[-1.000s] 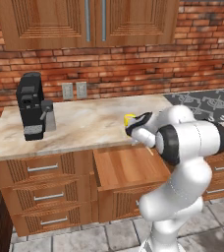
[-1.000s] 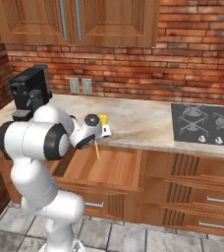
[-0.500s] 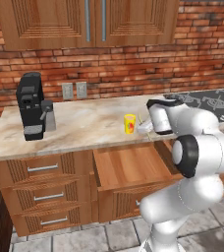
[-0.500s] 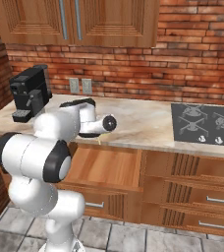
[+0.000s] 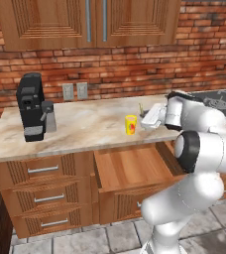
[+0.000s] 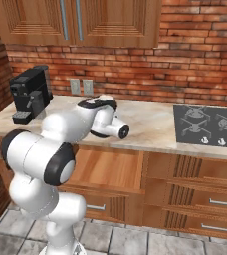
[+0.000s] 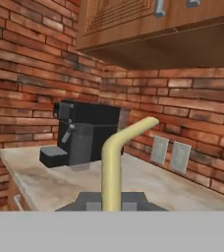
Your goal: Pick up the straw from the right drawer and put it inside the smoothie cup.
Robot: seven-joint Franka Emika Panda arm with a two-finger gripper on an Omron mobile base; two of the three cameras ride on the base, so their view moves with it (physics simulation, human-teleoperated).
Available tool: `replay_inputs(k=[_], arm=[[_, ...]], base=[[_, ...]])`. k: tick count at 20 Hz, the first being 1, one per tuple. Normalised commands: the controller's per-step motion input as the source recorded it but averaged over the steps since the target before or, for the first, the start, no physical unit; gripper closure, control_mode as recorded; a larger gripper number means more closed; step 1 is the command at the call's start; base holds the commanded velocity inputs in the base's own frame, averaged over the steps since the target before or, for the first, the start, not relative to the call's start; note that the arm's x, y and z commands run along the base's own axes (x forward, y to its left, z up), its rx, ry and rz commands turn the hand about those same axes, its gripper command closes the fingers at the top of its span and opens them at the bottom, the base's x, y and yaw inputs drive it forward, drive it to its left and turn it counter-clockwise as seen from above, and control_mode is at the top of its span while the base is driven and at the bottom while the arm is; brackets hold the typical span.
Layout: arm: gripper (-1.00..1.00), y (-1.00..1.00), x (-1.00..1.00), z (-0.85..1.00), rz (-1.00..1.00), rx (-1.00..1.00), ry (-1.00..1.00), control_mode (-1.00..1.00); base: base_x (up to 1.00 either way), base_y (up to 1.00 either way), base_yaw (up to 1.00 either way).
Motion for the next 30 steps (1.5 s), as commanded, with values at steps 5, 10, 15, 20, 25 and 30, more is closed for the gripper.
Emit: replay_inputs(k=[5, 10, 15, 20, 25, 30], arm=[[1.00, 0.00, 0.29, 0.46, 0.12, 0.15, -0.07, -1.00], [1.00, -0.03, 0.50, 0.02, 0.03, 0.12, 0.02, -1.00], [1.00, 0.00, 0.59, 0.00, 0.00, 0.12, 0.07, -1.00], [1.00, 0.00, 0.55, 0.00, 0.00, 0.04, 0.08, -1.00], [1.00, 0.00, 0.46, -0.09, 0.00, 0.01, 0.01, -1.00], [1.00, 0.00, 0.37, -0.25, 0.00, 0.00, 0.00, -1.00]], base=[[0.00, 0.00, 0.00], [0.00, 0.00, 0.00], [0.00, 0.00, 0.00], [0.00, 0.00, 0.00], [0.00, 0.00, 0.00], [0.00, 0.00, 0.00]])
